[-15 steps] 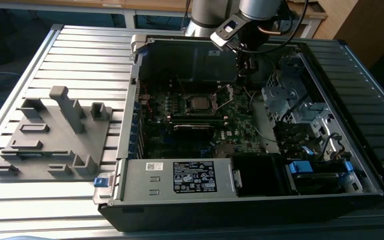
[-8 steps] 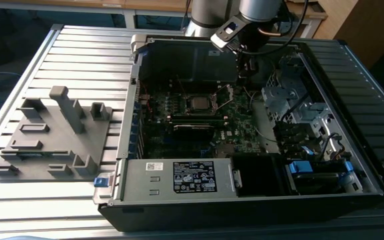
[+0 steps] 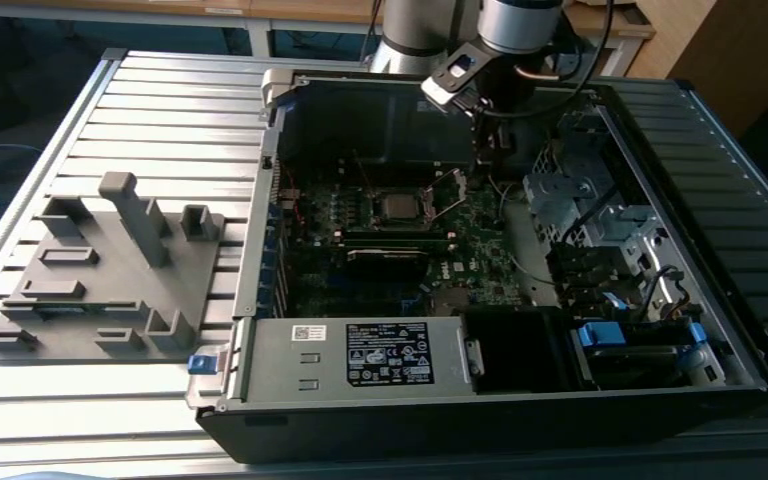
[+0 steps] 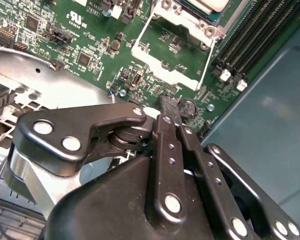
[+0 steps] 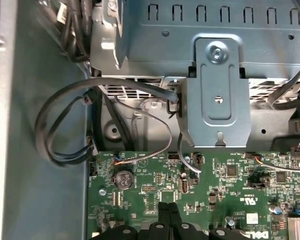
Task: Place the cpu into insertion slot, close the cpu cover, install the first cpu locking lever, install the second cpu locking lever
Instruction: 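Close the cpu cover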
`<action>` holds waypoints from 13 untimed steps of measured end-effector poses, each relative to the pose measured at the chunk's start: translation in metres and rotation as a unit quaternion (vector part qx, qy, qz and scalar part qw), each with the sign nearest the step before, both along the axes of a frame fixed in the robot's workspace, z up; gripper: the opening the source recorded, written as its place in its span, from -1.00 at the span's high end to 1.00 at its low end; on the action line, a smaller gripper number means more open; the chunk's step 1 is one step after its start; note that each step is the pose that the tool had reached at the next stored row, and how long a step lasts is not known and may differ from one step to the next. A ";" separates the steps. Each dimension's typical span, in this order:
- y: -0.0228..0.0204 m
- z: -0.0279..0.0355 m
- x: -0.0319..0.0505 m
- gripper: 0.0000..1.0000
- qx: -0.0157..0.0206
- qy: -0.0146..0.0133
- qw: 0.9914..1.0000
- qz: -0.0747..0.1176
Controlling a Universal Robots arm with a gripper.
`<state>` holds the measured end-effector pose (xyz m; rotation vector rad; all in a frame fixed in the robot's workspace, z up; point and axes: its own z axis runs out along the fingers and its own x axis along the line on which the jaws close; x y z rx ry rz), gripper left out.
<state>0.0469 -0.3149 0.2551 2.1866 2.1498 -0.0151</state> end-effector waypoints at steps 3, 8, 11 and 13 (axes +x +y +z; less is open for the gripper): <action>0.0000 -0.0053 0.0000 0.80 -0.002 0.000 1.000 0.000; 0.0000 -0.0125 0.0000 0.80 -0.005 0.000 1.000 0.000; 0.0000 -0.0142 0.0000 0.80 -0.006 0.000 1.000 0.000; 0.0000 -0.0142 0.0000 0.80 -0.007 0.000 1.000 0.000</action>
